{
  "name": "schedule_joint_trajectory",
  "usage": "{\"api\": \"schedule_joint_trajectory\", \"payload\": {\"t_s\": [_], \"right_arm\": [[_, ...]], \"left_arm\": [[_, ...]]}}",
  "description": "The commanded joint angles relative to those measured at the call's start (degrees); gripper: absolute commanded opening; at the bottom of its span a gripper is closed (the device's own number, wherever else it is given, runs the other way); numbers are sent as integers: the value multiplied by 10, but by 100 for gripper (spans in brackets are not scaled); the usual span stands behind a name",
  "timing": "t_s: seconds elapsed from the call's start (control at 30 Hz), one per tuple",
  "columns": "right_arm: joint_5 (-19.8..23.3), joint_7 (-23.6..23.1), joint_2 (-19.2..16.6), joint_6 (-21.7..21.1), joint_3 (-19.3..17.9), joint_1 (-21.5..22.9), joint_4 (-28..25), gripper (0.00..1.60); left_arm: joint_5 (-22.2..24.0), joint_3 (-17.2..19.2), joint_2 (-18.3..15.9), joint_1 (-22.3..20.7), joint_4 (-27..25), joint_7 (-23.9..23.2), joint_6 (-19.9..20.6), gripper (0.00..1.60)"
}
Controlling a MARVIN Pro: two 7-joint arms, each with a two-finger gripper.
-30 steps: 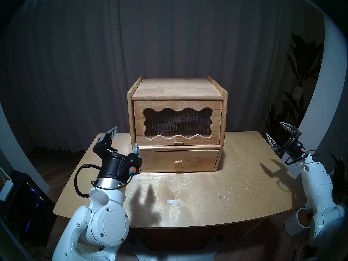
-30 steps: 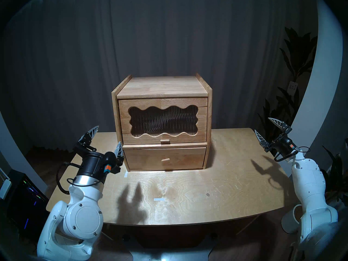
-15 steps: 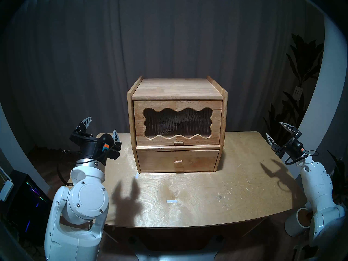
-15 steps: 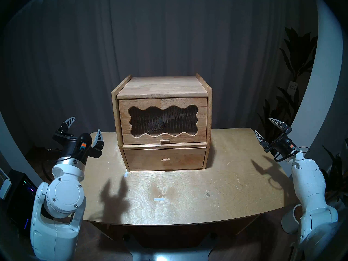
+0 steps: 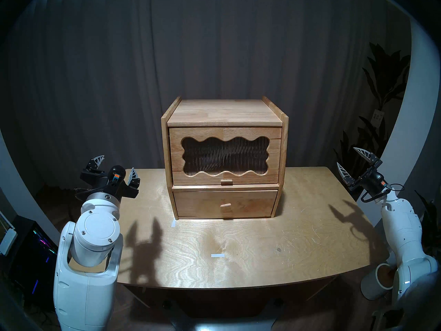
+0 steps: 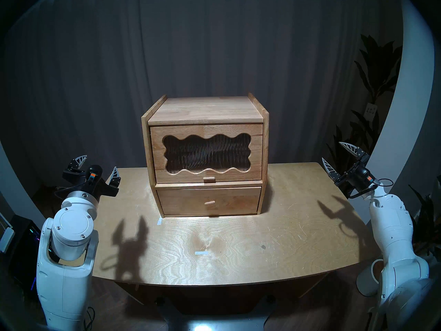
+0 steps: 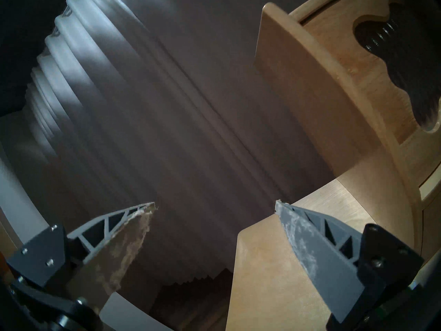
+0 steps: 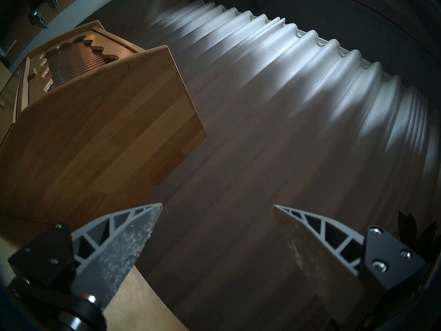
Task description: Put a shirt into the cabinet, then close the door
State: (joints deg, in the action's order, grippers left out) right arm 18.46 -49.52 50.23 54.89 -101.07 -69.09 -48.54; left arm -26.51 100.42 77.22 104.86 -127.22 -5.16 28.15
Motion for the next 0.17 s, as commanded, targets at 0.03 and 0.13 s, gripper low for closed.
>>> {"api": "schedule_joint_trajectory", "payload": {"t_s": [0.03,0.13], "right_arm": [[1,2,9,1,8,23,-2,160],[4,4,14,1,12,27,5,160]], "left_arm": [[44,31,-7,-65,23,-24,-7,160],[65,41,-10,-86,39,-37,-9,160]]}}
